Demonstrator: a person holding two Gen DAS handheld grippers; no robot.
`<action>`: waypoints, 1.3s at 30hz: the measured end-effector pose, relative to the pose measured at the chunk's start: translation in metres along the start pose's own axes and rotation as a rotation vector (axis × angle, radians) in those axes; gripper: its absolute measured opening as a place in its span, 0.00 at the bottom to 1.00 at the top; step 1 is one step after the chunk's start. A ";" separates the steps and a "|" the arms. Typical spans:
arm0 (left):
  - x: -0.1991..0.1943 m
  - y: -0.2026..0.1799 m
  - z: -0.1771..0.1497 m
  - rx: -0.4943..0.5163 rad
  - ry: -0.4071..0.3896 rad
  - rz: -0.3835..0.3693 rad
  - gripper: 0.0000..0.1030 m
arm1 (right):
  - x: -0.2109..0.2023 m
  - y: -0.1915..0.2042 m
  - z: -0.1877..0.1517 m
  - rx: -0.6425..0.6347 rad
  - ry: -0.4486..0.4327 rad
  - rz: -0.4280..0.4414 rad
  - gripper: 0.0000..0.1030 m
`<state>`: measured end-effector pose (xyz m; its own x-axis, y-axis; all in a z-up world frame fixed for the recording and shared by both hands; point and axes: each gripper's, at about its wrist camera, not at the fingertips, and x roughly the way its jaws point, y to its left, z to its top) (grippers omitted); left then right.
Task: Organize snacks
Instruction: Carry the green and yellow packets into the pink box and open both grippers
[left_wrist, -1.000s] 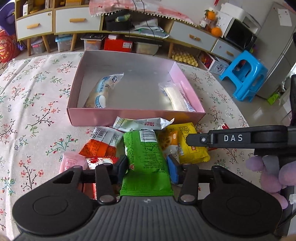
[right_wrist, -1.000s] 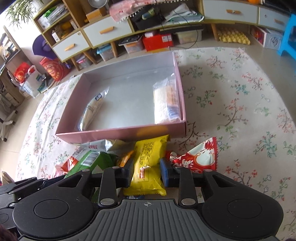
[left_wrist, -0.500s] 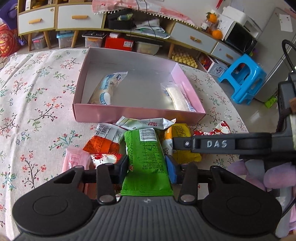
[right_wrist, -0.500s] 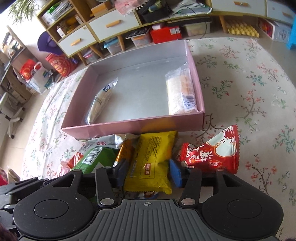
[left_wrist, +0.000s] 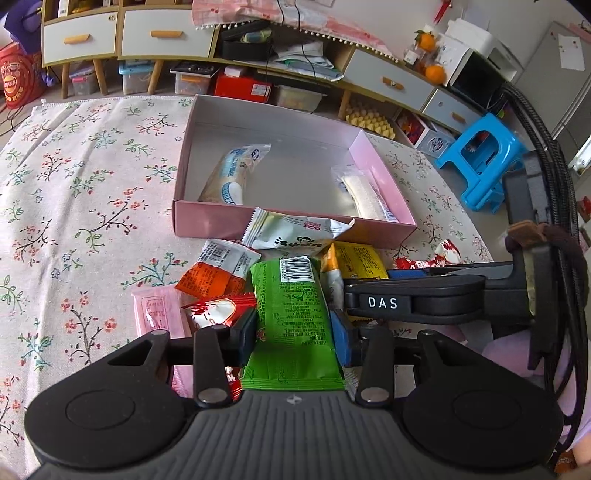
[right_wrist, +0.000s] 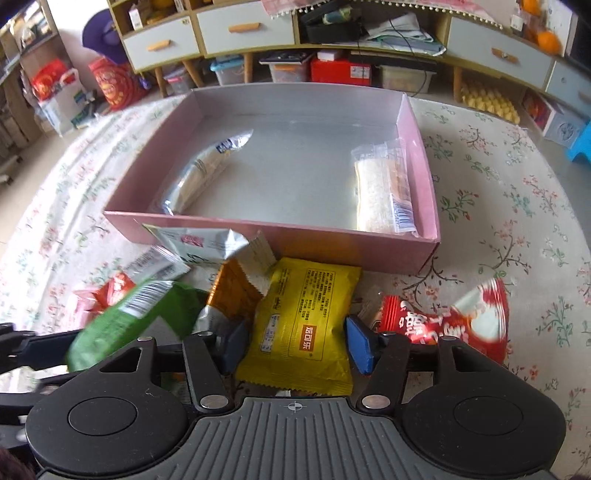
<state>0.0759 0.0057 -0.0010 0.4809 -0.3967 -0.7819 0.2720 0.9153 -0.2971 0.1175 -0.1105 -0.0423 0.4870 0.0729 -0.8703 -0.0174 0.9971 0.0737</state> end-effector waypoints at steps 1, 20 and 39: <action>-0.001 0.001 0.000 -0.002 0.000 -0.003 0.38 | -0.001 0.000 0.000 0.008 0.002 -0.002 0.50; -0.022 0.006 0.002 -0.001 -0.064 -0.018 0.37 | -0.043 -0.033 0.000 0.191 0.005 0.155 0.48; -0.017 0.005 0.042 -0.057 -0.163 0.016 0.37 | -0.056 -0.073 0.045 0.356 -0.091 0.333 0.48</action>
<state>0.1036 0.0144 0.0337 0.6148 -0.3843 -0.6887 0.2184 0.9220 -0.3196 0.1308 -0.1884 0.0226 0.5807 0.3679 -0.7263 0.1069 0.8499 0.5159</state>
